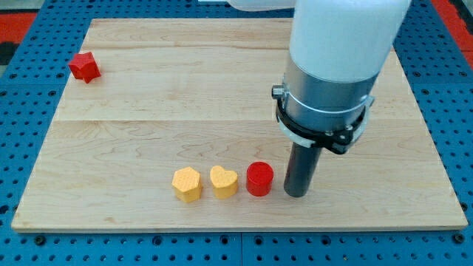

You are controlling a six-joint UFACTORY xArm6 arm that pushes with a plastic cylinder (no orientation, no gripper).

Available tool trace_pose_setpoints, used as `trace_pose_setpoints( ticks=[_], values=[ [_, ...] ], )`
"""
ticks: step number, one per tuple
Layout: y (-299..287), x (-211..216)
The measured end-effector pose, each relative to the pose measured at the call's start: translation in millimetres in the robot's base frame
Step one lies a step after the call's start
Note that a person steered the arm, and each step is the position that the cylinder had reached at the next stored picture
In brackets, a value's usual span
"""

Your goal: Move your arm closer to the red star

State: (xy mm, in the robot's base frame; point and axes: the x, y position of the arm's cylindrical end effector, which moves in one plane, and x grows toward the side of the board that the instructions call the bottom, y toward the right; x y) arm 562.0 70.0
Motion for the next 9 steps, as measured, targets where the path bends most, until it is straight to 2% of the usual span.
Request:
trace_pose_setpoints(
  ticks=[1, 6, 7, 9],
  values=[
    [-24, -4],
    [-59, -63],
    [-75, -129],
    [-190, -258]
  ],
)
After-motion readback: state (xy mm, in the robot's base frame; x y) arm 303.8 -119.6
